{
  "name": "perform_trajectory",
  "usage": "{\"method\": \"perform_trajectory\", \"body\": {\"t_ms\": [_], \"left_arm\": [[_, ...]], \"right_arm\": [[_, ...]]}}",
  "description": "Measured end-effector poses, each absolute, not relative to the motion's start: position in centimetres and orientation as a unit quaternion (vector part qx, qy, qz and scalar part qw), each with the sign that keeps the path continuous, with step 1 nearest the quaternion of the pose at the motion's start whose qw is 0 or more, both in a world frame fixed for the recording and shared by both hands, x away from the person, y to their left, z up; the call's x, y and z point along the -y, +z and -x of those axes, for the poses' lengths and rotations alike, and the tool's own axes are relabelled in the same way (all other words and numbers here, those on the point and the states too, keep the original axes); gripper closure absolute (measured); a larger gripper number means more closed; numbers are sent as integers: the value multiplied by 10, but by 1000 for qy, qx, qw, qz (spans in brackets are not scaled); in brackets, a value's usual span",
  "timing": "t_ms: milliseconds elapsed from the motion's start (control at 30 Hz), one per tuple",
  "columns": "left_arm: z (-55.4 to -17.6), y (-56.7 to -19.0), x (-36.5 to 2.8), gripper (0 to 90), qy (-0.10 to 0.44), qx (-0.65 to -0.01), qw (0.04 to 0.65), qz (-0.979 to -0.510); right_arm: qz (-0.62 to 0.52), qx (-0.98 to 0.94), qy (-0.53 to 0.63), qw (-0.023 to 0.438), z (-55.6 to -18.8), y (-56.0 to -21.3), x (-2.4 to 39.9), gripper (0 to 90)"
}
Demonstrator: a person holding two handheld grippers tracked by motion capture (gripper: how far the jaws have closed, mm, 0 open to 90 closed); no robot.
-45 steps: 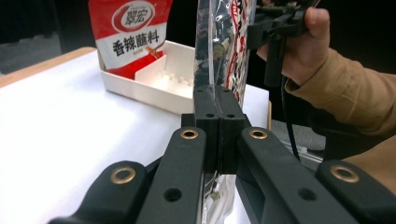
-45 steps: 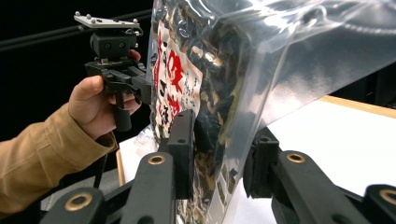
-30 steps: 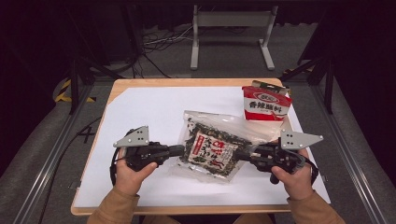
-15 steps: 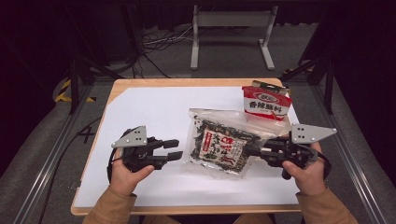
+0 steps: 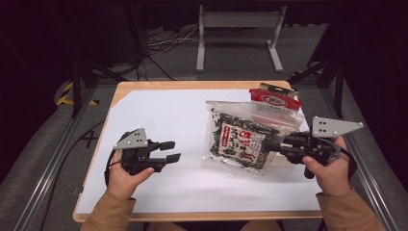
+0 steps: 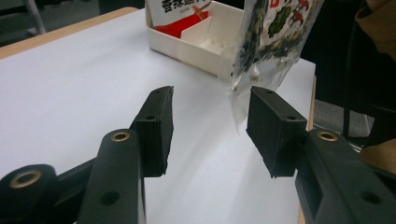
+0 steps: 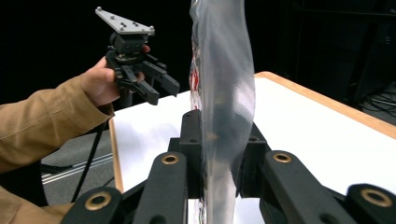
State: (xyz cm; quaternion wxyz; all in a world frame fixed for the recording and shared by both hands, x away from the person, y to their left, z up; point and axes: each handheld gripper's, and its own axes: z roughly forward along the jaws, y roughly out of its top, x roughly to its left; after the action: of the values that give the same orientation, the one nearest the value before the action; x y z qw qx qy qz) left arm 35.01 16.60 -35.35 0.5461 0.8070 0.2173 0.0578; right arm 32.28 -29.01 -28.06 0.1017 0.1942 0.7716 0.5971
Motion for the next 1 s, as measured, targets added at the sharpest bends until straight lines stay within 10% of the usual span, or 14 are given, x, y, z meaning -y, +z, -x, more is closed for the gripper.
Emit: {"method": "perform_trajectory", "body": {"t_ms": [1000], "left_arm": [[-366,-369,-199,354,83,-302,496,-810]], "right_arm": [[-229,-761,585,164,-329,-242,329,764]]}}
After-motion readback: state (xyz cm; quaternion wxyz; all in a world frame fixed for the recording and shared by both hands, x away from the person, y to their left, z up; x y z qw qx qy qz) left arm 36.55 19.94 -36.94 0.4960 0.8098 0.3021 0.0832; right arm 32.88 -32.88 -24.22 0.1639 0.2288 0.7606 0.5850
